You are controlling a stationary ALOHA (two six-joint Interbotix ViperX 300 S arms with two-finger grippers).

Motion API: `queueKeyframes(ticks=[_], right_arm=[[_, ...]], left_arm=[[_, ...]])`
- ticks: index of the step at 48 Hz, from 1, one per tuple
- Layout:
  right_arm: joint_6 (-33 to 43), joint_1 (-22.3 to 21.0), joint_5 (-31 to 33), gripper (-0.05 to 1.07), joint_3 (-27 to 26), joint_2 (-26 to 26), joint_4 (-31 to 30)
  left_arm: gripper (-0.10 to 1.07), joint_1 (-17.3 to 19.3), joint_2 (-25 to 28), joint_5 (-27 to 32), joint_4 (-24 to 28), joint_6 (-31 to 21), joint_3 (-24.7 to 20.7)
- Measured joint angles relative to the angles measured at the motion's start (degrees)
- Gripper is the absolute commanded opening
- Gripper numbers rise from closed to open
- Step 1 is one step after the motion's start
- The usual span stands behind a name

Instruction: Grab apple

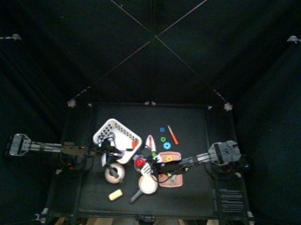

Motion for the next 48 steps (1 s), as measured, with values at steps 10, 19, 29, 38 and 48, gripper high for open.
queueKeyframes(ticks=[10,19,29,38,48], right_arm=[[-3.9,-0.4,5.2,0.94,-3.1,2.0,1.9],[-4.0,-0.9,5.2,0.94,-3.4,2.8,2.1],[-4.0,-1.1,3.8,0.94,-3.6,3.5,2.1],[-4.1,-1.7,3.1,0.94,-3.8,4.2,2.0],[-4.1,-1.9,2.5,0.94,-4.4,5.4,2.0]], left_arm=[[0.75,0.0,0.0,0.0,0.0,0.0,0.0],[0.75,-0.1,0.0,0.0,0.0,0.0,0.0],[0.75,0.0,0.0,0.0,0.0,0.0,0.0],[0.75,0.0,0.0,0.0,0.0,0.0,0.0],[0.75,0.0,0.0,0.0,0.0,0.0,0.2]])
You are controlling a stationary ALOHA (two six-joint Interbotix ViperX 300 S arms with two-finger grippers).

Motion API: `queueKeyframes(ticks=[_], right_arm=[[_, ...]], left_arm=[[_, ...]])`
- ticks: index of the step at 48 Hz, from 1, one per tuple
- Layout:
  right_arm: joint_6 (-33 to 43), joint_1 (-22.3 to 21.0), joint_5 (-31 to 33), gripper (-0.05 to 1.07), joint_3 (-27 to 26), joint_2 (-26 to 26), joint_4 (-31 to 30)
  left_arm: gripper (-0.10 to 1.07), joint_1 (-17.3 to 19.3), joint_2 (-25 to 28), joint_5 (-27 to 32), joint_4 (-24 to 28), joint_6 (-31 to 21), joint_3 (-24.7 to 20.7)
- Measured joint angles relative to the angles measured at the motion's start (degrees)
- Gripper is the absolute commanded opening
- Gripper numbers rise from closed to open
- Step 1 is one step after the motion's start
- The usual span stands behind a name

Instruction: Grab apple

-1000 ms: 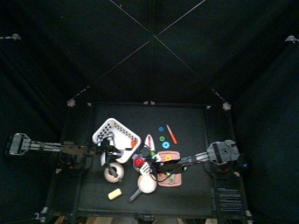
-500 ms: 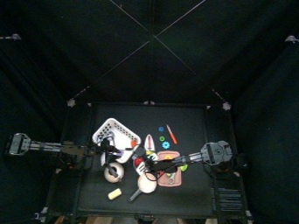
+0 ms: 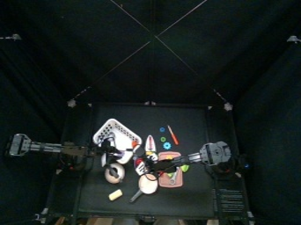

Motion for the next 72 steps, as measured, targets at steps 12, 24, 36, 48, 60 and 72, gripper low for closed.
queueKeyframes(ticks=[12,24,36,48,60,72], right_arm=[[0.0,-0.4,-0.1,0.93,-0.2,0.8,0.3],[0.1,-0.5,0.0,0.91,-0.2,0.8,0.6],[0.0,-0.5,0.4,0.91,-0.2,0.9,0.6],[0.0,-0.5,0.8,0.91,-0.2,0.9,0.4],[-0.5,-0.5,0.8,0.91,-0.2,0.8,0.5],[-0.5,-0.5,0.8,0.91,-0.2,0.9,0.6]], left_arm=[[0.75,0.0,0.0,0.0,0.0,0.0,0.0],[0.75,-0.1,0.0,0.0,0.0,-0.1,0.0],[0.75,0.0,0.1,0.0,0.0,0.0,0.0],[0.75,0.0,0.1,0.0,0.0,0.0,0.0],[0.75,0.0,0.0,0.0,0.0,0.0,0.0],[0.75,0.0,0.1,0.0,0.0,0.0,0.0]])
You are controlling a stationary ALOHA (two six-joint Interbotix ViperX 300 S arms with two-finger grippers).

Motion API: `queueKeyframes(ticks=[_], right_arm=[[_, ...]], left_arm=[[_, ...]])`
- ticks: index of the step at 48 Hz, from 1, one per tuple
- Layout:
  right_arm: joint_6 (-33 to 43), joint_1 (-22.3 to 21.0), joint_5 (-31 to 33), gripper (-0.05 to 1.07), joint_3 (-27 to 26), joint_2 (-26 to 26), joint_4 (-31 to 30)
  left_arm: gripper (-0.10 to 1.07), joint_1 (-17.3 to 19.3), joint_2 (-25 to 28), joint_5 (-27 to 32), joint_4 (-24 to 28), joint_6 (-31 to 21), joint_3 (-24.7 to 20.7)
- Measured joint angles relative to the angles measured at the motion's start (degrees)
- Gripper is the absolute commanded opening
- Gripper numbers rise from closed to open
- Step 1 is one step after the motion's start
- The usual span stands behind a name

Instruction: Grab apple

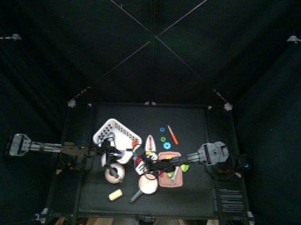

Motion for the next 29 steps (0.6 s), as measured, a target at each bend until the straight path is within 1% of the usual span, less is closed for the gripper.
queueKeyframes(ticks=[29], right_arm=[[0.0,0.0,1.1,0.91,0.0,-0.1,0.1]], left_arm=[[0.75,0.0,-0.1,0.0,0.0,0.0,0.1]])
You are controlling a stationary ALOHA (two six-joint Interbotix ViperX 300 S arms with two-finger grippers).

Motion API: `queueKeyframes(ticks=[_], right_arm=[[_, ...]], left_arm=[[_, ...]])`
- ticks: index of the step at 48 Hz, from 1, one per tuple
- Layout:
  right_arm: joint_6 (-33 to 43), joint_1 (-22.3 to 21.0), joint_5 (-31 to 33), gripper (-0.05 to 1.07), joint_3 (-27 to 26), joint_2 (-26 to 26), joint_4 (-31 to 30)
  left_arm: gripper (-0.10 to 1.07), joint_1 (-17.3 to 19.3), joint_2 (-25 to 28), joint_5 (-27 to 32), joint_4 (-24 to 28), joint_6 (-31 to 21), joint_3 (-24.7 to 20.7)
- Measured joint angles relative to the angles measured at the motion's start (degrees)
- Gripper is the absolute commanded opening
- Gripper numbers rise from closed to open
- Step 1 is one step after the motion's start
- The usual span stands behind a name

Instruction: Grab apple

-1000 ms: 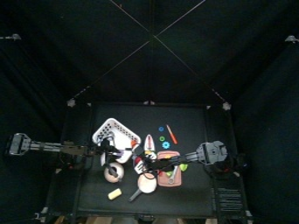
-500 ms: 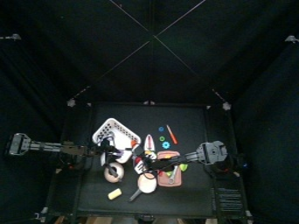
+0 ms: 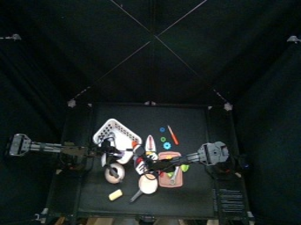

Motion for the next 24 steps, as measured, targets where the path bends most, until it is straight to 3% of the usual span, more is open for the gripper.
queueKeyframes(ticks=[7,17,24], right_arm=[[0.0,-0.1,0.0,0.87,0.0,0.0,-0.1],[0.0,0.0,0.0,0.68,-0.1,0.0,-0.1],[0.1,0.0,0.0,0.67,0.0,0.1,-0.1]], left_arm=[[0.75,0.0,0.0,0.0,0.0,-0.1,-0.1],[0.75,0.0,0.0,0.0,0.0,0.0,0.0],[0.75,0.0,0.1,0.0,0.0,0.0,-0.1]])
